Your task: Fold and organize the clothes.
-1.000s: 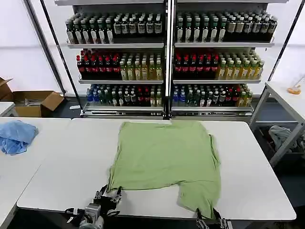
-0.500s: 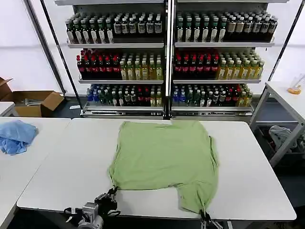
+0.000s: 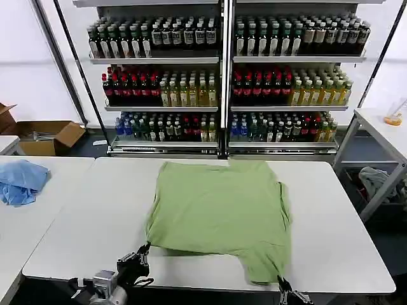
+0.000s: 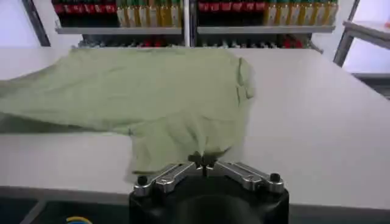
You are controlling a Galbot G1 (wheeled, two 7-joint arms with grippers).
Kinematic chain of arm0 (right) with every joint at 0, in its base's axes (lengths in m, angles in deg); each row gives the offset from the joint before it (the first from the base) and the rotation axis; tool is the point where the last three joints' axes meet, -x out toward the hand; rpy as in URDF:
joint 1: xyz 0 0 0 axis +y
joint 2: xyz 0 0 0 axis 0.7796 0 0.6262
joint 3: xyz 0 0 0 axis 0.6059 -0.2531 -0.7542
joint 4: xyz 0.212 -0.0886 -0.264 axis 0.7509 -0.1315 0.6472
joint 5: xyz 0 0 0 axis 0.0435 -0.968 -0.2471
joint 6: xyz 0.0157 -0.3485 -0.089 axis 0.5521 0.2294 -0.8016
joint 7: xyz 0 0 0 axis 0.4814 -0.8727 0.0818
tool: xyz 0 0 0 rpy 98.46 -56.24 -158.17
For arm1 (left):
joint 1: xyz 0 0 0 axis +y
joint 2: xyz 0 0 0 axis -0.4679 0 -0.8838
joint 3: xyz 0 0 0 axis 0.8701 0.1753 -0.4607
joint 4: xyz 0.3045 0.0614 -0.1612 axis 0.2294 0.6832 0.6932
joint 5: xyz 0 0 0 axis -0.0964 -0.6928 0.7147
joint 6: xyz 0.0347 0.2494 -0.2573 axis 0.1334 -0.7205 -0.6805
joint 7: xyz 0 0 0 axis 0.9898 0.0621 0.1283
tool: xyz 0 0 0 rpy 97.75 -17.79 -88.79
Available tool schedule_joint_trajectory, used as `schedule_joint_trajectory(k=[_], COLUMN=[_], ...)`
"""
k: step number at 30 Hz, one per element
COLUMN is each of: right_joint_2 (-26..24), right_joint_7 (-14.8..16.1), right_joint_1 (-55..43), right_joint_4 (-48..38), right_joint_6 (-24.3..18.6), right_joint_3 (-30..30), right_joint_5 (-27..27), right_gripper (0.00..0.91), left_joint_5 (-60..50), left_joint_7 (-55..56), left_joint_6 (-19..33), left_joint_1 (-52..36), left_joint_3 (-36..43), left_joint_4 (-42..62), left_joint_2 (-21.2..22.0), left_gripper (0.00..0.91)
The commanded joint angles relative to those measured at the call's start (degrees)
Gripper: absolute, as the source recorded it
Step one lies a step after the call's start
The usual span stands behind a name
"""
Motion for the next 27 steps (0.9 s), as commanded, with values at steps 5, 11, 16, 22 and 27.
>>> schedule_joint_trajectory(k=[5,11,16,22,27], right_joint_2=[-3.52,-7.15,-9.69,-10.85,-11.12], right_joint_7=[-0.08,-0.25,-0.69,-0.87,-0.92], right_joint_1=[-5.16,-15.32,-23.62,-31.74,-36.14], right_joint_4=[3.81,-1.43,-8.32,-15.83,-19.83], right_joint_6=[0.05,0.25,1.02,1.92,2.22], right_joint_3=[6.85,5.14,2.02,-2.49,-5.24], right_joint_5=[5.74,7.71,8.72,8.62,8.53], right_gripper=[0.000,0.000,0.000,0.000,0.000], left_joint_5=[3.76,3.68,3.25,1.38,0.77], left_joint_7=[-0.48,-0.69,-0.96,-1.06,-1.00], left_joint_6=[0.13,0.20,0.21,0.38,0.50], left_joint_1=[0.08,-5.10,-9.33,-15.41,-20.83], left_joint_3=[-3.51,-1.93,0.07,3.73,6.42], left_joint_4=[-5.34,-0.35,5.03,11.21,16.07], left_joint_2=[-3.04,-5.03,-6.50,-6.58,-6.07], left_gripper=[0.030,0.030,0.030,0.030,0.030])
